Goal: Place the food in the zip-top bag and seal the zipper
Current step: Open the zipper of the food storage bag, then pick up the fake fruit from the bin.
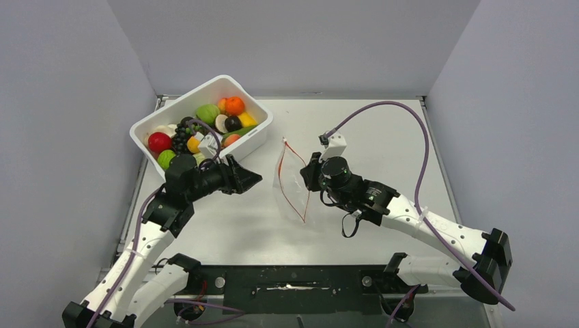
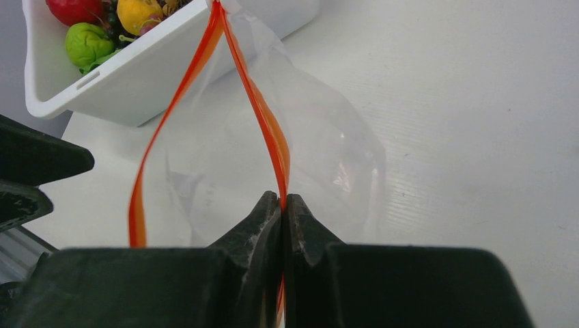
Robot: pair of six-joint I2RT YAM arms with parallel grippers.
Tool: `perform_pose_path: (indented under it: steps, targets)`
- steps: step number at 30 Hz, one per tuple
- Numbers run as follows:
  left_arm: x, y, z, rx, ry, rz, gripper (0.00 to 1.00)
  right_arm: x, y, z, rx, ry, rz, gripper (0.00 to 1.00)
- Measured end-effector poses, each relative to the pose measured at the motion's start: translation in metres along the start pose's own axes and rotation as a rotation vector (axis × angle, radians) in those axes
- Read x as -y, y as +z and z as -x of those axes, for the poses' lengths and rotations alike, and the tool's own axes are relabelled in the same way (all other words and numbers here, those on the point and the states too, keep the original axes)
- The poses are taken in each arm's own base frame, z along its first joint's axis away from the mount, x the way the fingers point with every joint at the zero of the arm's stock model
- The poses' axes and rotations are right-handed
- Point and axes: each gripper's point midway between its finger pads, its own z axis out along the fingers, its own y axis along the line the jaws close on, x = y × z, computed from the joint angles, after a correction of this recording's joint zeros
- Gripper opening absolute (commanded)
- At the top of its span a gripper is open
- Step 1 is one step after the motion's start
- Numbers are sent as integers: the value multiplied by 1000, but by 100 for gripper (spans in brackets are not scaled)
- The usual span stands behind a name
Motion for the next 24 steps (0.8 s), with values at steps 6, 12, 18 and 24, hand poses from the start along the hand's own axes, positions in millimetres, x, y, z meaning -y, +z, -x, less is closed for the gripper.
perform_pose_path:
  steps: [6, 12, 18, 24]
  targets:
    - [-1, -14, 24, 136, 60, 58, 70, -3, 1, 0, -16, -11, 4, 0]
    - [-31, -28, 62, 282, 93, 296, 72, -2, 0, -1, -23, -27, 5, 0]
    - [-77, -36, 86, 324, 93, 595, 72, -3, -4, 1, -18, -47, 21, 0]
    - [-129, -43, 103, 316, 64, 828, 62, -3, -8, 1, -26, -82, 36, 0]
